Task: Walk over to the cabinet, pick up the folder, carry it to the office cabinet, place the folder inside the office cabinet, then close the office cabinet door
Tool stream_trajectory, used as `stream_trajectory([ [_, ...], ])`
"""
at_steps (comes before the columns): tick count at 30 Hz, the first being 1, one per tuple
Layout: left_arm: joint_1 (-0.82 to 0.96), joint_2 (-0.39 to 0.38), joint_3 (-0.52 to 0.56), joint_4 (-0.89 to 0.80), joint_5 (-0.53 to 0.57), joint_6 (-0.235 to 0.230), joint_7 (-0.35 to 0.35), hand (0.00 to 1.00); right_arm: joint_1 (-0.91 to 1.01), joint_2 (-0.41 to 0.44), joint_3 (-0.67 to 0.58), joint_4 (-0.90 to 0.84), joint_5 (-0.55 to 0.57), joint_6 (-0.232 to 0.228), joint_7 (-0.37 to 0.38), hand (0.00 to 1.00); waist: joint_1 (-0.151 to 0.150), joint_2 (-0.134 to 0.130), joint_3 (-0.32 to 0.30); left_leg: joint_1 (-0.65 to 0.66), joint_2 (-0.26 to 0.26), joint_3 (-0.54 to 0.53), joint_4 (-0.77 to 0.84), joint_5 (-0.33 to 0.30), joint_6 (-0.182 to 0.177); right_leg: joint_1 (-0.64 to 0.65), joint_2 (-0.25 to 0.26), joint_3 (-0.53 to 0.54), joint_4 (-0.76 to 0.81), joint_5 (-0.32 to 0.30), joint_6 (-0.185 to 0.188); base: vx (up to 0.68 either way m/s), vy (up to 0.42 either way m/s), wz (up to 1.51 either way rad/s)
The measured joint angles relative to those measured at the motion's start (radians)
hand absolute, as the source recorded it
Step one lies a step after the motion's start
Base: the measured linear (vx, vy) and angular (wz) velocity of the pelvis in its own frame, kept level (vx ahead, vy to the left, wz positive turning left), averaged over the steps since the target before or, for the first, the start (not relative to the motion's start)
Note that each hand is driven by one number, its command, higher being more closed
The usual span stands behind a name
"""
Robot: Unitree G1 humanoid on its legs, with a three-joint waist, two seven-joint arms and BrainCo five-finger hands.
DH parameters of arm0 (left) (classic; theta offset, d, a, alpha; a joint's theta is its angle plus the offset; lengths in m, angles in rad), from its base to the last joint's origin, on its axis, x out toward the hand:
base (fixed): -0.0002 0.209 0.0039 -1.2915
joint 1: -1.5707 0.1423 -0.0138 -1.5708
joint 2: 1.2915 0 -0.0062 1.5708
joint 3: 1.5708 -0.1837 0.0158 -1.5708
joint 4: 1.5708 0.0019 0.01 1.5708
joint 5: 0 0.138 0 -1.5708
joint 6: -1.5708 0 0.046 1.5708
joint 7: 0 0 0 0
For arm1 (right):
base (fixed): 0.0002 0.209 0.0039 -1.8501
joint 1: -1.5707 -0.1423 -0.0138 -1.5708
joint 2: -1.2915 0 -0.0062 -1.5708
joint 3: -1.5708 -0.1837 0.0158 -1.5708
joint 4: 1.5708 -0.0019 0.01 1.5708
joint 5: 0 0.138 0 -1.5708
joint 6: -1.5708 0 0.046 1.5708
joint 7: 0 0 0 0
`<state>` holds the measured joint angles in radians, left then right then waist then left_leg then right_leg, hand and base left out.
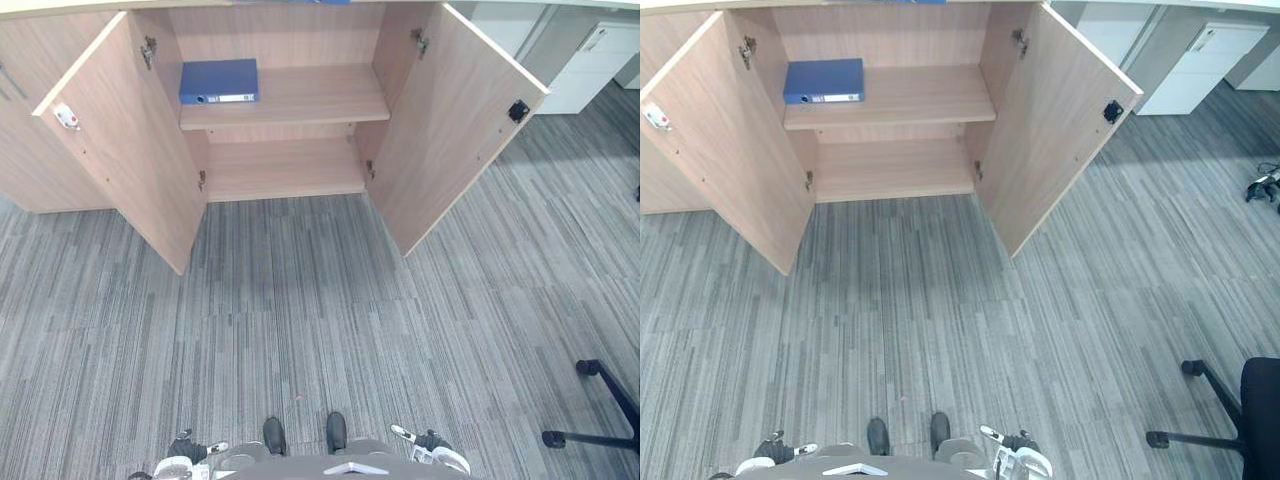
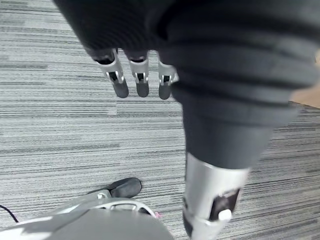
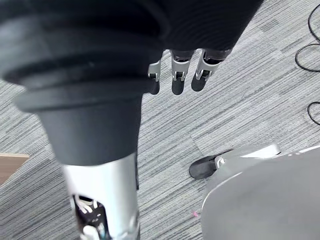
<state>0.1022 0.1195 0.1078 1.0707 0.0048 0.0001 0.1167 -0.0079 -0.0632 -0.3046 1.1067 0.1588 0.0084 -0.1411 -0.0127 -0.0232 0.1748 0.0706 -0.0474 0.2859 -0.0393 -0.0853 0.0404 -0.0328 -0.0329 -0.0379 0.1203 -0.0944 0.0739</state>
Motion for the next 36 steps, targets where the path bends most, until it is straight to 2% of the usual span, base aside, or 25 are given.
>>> stream_trajectory([
  [1,-0.005,0.000,0.000,0.000,-0.001,0.000,-0.001,0.00,-0.002,0.004,-0.007,-0.006,0.000,0.000,0.000,0.00,0.002,0.000,0.009,0.001,0.000,0.000,0.023,-0.017,0.003,-0.021,-0.005,-0.002,0.066,-0.026,0.006,0.13,0.050,0.04],
  [2,-0.012,-0.001,-0.001,0.000,-0.001,0.000,-0.001,0.00,-0.003,0.012,-0.018,-0.031,0.002,-0.001,0.000,0.00,0.004,0.004,0.023,0.007,0.001,0.001,0.060,-0.042,0.004,-0.070,-0.017,-0.010,0.213,-0.064,0.015,0.11,0.057,0.05],
  [3,-0.012,-0.003,-0.001,0.000,-0.001,0.000,0.001,0.00,-0.010,0.016,-0.018,-0.046,0.004,-0.006,0.000,0.00,0.001,0.008,0.030,0.020,0.000,0.000,0.073,-0.053,0.012,-0.132,-0.030,-0.022,0.371,-0.076,0.013,0.14,0.073,0.09],
  [4,-0.013,-0.004,-0.001,0.000,-0.002,0.000,0.001,0.00,-0.012,0.015,-0.018,-0.056,0.005,-0.008,0.001,0.00,-0.004,0.011,0.033,0.030,0.000,-0.006,0.073,-0.061,0.023,-0.168,-0.037,-0.036,0.446,-0.086,0.010,0.13,0.066,0.17],
  [5,-0.017,-0.003,0.000,0.000,-0.003,0.000,0.001,0.00,-0.014,0.017,-0.019,-0.070,0.011,-0.015,0.001,0.00,-0.008,0.013,0.046,0.054,-0.002,-0.015,0.073,-0.077,0.038,-0.210,-0.053,-0.061,0.547,-0.130,-0.001,0.20,0.051,0.14],
  [6,-0.022,-0.002,0.005,0.000,-0.002,0.000,0.003,0.00,-0.017,0.018,-0.019,-0.070,0.014,-0.015,0.002,0.00,-0.007,0.012,0.048,0.078,0.001,-0.026,0.069,-0.095,0.036,-0.237,-0.057,-0.082,0.572,-0.169,-0.002,0.18,0.023,0.14],
  [8,-0.022,-0.002,0.007,0.002,-0.002,0.000,0.003,0.00,-0.023,0.017,-0.019,-0.070,0.016,-0.015,0.002,0.00,-0.017,0.012,0.049,0.110,0.017,-0.039,0.061,-0.115,0.024,-0.270,-0.049,-0.117,0.512,-0.180,-0.006,0.22,-0.014,0.17],
  [9,-0.022,-0.003,0.007,0.002,-0.002,0.000,0.003,0.00,-0.027,0.016,-0.019,-0.069,0.016,-0.015,0.002,0.00,-0.023,0.014,0.050,0.117,0.026,-0.043,0.059,-0.121,0.018,-0.281,-0.042,-0.130,0.474,-0.173,-0.012,0.36,-0.076,0.33],
  [10,-0.027,-0.005,0.008,0.006,-0.001,0.000,0.002,0.00,-0.034,0.014,-0.022,-0.070,0.016,-0.016,0.001,0.00,-0.038,0.021,0.055,0.136,0.050,-0.060,0.054,-0.137,-0.004,-0.301,-0.015,-0.147,0.354,-0.131,-0.036,0.34,-0.085,0.41],
  [12,-0.027,-0.002,0.011,0.010,-0.001,0.000,0.001,0.00,-0.026,0.014,-0.034,-0.069,0.014,-0.016,0.001,0.00,-0.053,0.020,0.057,0.163,0.065,-0.086,0.052,-0.165,-0.046,-0.300,0.006,-0.137,0.235,-0.040,-0.055,0.41,-0.140,0.56],
  [13,-0.021,-0.012,0.035,0.009,-0.001,-0.001,0.001,0.00,-0.006,0.016,-0.047,-0.069,0.014,-0.015,0.001,0.00,-0.056,0.021,0.056,0.197,0.071,-0.099,0.055,-0.183,-0.074,-0.286,0.002,-0.137,0.233,0.050,-0.075,0.51,-0.193,0.49],
  [14,-0.026,-0.030,0.055,0.008,-0.001,-0.001,0.002,0.00,-0.004,0.008,-0.059,-0.069,0.012,-0.013,0.001,0.00,-0.053,0.029,0.058,0.211,0.092,-0.095,0.075,-0.189,-0.084,-0.275,0.013,-0.148,0.252,0.037,-0.081,0.65,-0.260,0.36],
  [16,-0.029,-0.046,0.101,-0.010,-0.003,-0.003,0.000,0.00,-0.003,0.005,-0.060,-0.074,0.011,-0.013,-0.001,0.00,-0.045,0.041,0.060,0.118,0.126,-0.074,0.297,-0.197,-0.105,-0.244,0.021,-0.157,0.243,-0.003,-0.101,0.49,-0.228,0.13],
  [18,-0.028,-0.091,0.197,-0.060,-0.007,-0.003,0.002,0.00,0.005,-0.004,-0.056,-0.110,0.014,-0.013,-0.005,0.00,-0.041,0.075,0.083,-0.082,0.247,-0.057,0.835,-0.193,-0.114,-0.120,0.060,-0.158,0.183,-0.028,-0.124,0.54,-0.209,-0.01],
  [19,-0.026,-0.098,0.212,-0.073,-0.017,-0.004,0.002,0.00,0.006,-0.003,-0.050,-0.110,0.015,-0.014,-0.008,0.00,-0.035,0.076,0.085,-0.108,0.275,-0.049,0.921,-0.194,-0.114,-0.083,0.072,-0.154,0.175,-0.037,-0.137,0.49,-0.144,-0.29],
  [21,-0.036,-0.103,0.223,-0.116,-0.048,-0.011,0.002,0.00,0.009,0.020,-0.008,-0.113,0.035,-0.014,-0.013,0.00,-0.004,0.053,0.089,-0.180,0.337,-0.013,1.036,-0.207,-0.110,0.031,0.074,-0.129,0.151,-0.064,-0.152,0.42,-0.119,-0.36],
  [24,-0.057,-0.133,0.222,-0.142,-0.062,-0.025,0.000,0.00,0.013,0.029,-0.001,-0.124,0.047,-0.014,-0.014,0.00,0.011,0.043,0.075,-0.303,0.344,0.019,0.943,-0.216,-0.099,0.105,0.055,-0.103,0.089,-0.093,-0.130,0.43,0.004,-0.26],
  [26,-0.069,-0.146,0.220,-0.154,-0.062,-0.030,0.000,0.00,0.025,0.041,-0.024,-0.148,0.052,-0.012,-0.015,0.00,0.018,0.041,0.075,-0.346,0.308,0.025,0.728,-0.213,-0.107,0.151,0.032,-0.084,0.054,-0.101,-0.116,0.34,0.133,-0.28],
  [28,-0.071,-0.145,0.203,-0.154,-0.062,-0.032,0.001,0.00,0.041,0.053,-0.038,-0.149,0.052,-0.014,-0.016,0.00,0.022,0.027,0.069,-0.351,0.242,0.009,0.477,-0.135,-0.105,0.198,-0.008,-0.075,0.030,-0.128,-0.073,0.34,0.186,-0.22],
  [29,-0.069,-0.146,0.202,-0.152,-0.062,-0.032,0.001,0.00,0.047,0.053,-0.038,-0.149,0.052,-0.014,-0.016,0.00,0.023,0.027,0.061,-0.350,0.229,0.003,0.419,-0.096,-0.101,0.208,-0.016,-0.071,0.023,-0.137,-0.059,0.36,0.264,-0.39],
  [30,-0.065,-0.147,0.203,-0.145,-0.064,-0.032,0.002,0.00,0.057,0.056,-0.038,-0.147,0.052,-0.013,-0.016,0.00,0.037,0.022,0.046,-0.343,0.202,-0.014,0.403,0.017,-0.091,0.218,-0.035,-0.041,0.019,-0.159,-0.032,0.47,0.339,-0.54],
  [31,-0.064,-0.132,0.204,-0.144,-0.062,-0.032,0.002,0.00,0.064,0.079,-0.034,-0.147,0.051,-0.013,-0.015,0.00,0.037,-0.009,0.015,-0.339,0.168,0.014,0.407,-0.008,-0.068,0.204,-0.075,-0.013,0.040,-0.164,-0.026,0.33,0.246,-0.50],
  [32,-0.064,-0.129,0.203,-0.144,-0.062,-0.032,0.002,0.00,0.065,0.082,-0.034,-0.147,0.051,-0.014,-0.015,0.00,0.036,-0.015,0.011,-0.337,0.164,0.019,0.406,-0.013,-0.064,0.198,-0.082,-0.008,0.054,-0.164,-0.026,0.34,0.218,-0.33],
  [34,-0.064,-0.109,0.203,-0.120,-0.063,-0.031,0.002,0.00,0.069,0.100,-0.043,-0.146,0.049,-0.012,-0.014,0.00,0.044,-0.046,0.003,-0.279,0.144,0.073,0.402,-0.046,-0.038,0.129,-0.118,0.029,0.237,-0.157,-0.026,0.40,0.267,-0.38],
  [36,-0.064,-0.099,0.197,-0.100,-0.064,-0.022,0.003,0.00,0.068,0.098,-0.039,-0.147,0.048,-0.013,-0.012,0.00,0.034,-0.041,0.006,-0.186,0.137,0.090,0.377,-0.096,-0.030,0.013,-0.141,0.040,0.550,-0.109,0.030,0.41,0.253,-0.35],
])
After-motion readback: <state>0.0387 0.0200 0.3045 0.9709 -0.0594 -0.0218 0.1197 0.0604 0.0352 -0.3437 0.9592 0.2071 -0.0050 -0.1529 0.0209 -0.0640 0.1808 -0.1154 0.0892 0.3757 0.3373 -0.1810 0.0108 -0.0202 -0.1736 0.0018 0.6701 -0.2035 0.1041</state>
